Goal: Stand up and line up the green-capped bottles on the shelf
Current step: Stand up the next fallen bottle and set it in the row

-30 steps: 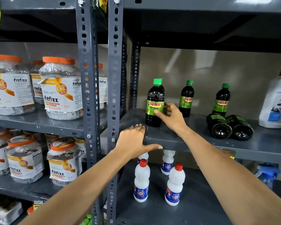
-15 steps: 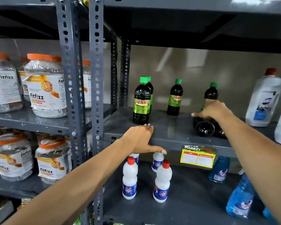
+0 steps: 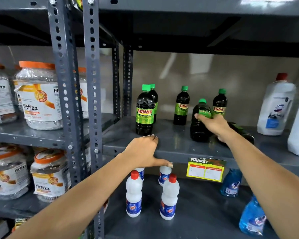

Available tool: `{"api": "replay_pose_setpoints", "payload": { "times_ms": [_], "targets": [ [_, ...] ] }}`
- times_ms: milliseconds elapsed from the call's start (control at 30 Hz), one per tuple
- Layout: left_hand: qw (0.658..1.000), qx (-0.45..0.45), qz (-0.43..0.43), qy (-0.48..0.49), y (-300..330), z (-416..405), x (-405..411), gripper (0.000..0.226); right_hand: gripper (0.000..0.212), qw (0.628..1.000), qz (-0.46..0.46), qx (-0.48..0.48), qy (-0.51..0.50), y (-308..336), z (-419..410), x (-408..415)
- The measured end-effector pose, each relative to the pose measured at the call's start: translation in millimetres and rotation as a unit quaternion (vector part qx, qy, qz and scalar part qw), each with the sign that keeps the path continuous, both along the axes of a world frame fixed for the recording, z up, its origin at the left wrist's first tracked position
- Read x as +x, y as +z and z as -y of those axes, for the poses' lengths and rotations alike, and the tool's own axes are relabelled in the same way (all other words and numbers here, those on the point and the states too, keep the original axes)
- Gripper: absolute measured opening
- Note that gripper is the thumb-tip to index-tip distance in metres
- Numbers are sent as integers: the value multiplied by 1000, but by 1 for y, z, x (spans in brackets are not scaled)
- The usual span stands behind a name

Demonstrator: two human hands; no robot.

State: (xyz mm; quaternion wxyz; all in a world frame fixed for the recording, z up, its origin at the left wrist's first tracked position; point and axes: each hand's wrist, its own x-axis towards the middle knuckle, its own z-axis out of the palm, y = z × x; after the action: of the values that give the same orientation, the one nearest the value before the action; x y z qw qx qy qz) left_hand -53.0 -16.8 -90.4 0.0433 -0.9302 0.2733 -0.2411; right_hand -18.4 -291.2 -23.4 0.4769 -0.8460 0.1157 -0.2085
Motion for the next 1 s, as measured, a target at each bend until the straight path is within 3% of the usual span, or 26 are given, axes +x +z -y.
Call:
{"api": "replay_pose_setpoints", "payload": {
  "times_ms": [200, 367, 467, 600, 767, 900, 1000],
  "targets": [
    [996, 7, -85, -3, 11, 8, -4, 119, 70, 987, 122, -35, 96, -18, -25, -5],
    [986, 6, -166, -9, 18, 22, -10, 123, 66, 983, 125, 17, 136, -30, -27, 3],
    [986, 2, -164, -5, 20, 33, -9, 120, 55, 981, 101, 48, 156, -32, -24, 5],
    [987, -15, -157, 3, 17, 35, -8, 121, 67, 986, 108, 14, 125, -33, -25, 6],
    [991, -14, -130, 9, 12, 35, -10, 122, 64, 984, 86, 45, 150, -35, -24, 11],
    [991, -16, -135, 10, 12, 35, -9, 123, 80, 985, 93, 23, 141, -36, -23, 8],
    [991, -17, -133, 10, 11, 35, -9, 123, 66, 977, 81, 65, 184, -34, -24, 10]
  ]
}}
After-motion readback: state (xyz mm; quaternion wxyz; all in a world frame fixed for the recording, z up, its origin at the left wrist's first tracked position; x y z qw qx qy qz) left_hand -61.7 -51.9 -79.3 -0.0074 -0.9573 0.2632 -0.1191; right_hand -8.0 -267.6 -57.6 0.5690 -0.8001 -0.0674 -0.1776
